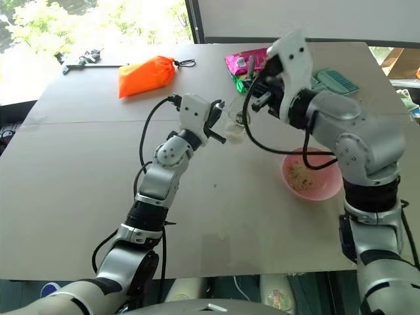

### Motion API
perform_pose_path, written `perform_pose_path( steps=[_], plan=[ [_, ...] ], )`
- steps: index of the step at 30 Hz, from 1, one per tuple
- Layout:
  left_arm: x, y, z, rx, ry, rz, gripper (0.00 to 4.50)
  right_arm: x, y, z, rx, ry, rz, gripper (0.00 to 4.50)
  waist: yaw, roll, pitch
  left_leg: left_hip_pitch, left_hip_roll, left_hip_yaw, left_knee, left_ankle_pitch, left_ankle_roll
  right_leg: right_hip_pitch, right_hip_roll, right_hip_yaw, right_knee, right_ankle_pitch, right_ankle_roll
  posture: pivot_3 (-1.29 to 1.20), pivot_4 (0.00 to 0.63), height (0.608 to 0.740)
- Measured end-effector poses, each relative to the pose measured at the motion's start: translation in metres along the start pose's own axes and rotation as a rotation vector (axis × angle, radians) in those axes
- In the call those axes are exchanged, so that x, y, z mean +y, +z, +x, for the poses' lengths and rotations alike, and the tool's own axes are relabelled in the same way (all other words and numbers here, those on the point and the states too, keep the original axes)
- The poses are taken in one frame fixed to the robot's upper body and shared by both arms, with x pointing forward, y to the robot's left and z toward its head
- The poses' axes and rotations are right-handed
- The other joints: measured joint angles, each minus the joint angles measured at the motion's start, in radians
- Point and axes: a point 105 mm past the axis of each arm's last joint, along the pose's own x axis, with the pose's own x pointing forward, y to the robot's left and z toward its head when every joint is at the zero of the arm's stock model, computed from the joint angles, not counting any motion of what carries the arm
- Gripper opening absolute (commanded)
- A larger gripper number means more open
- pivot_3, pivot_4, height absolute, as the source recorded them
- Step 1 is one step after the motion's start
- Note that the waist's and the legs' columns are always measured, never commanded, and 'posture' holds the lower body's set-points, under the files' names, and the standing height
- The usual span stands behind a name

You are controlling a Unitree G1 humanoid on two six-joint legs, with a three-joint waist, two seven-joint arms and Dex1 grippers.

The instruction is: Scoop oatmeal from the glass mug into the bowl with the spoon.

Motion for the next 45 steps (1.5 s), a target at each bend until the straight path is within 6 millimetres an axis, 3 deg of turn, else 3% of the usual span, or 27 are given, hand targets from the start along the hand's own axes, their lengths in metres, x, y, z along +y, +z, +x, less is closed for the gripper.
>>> perform_pose_path(
  steps=[4, 9, 17, 26, 34, 45],
  plan=[
    [0.000, 0.000, 0.000, -0.001, 0.006, -0.006, 0.03, 0.013, -0.018, 0.003, 0.033, 0.052, -0.056, 0.00, -0.001, 0.000, 0.000, -0.001, 0.000, 0.000, 0.002, 0.000, 0.000, 0.000, 0.000, 0.000, 0.002, 0.000, 0.000, 0.00, 0.150, 0.740],
    [0.000, 0.001, 0.000, -0.005, 0.011, -0.002, 0.03, 0.012, -0.019, 0.004, 0.033, 0.046, 0.098, 0.00, 0.000, 0.000, 0.000, 0.000, 0.000, -0.001, 0.002, 0.000, 0.000, 0.000, 0.000, -0.001, 0.002, 0.000, 0.000, 0.00, 0.150, 0.740],
    [-0.003, -0.004, 0.003, 0.005, 0.009, 0.003, 0.03, -0.013, -0.006, 0.001, 0.027, -0.030, 0.466, 0.00, 0.000, 0.000, 0.000, -0.001, 0.000, -0.002, 0.002, 0.000, 0.000, 0.000, 0.000, -0.002, 0.002, 0.000, 0.000, 0.00, 0.150, 0.740],
    [-0.005, -0.010, 0.008, 0.029, 0.000, -0.001, 0.03, -0.035, -0.009, -0.003, 0.052, -0.111, 0.683, 0.00, -0.001, 0.000, 0.000, -0.001, 0.000, -0.002, 0.002, 0.000, 0.000, 0.000, 0.000, -0.002, 0.003, 0.000, 0.000, 0.00, 0.150, 0.740],
    [-0.028, -0.002, 0.028, 0.042, -0.078, -0.023, 0.03, -0.060, -0.014, -0.026, 0.063, -0.190, 0.769, 0.00, 0.000, 0.000, 0.000, -0.003, -0.001, -0.002, 0.002, 0.000, 0.000, 0.000, -0.001, -0.002, 0.006, 0.000, 0.000, 0.00, 0.150, 0.740],
    [-0.062, 0.000, 0.042, 0.053, -0.189, -0.053, 0.03, -0.079, -0.016, -0.053, 0.058, -0.276, 0.779, 0.00, 0.000, 0.001, 0.000, -0.014, -0.002, -0.002, 0.011, 0.000, 0.000, -0.009, -0.002, -0.003, 0.014, 0.000, 0.000, 0.00, 0.150, 0.740]
  ],
)
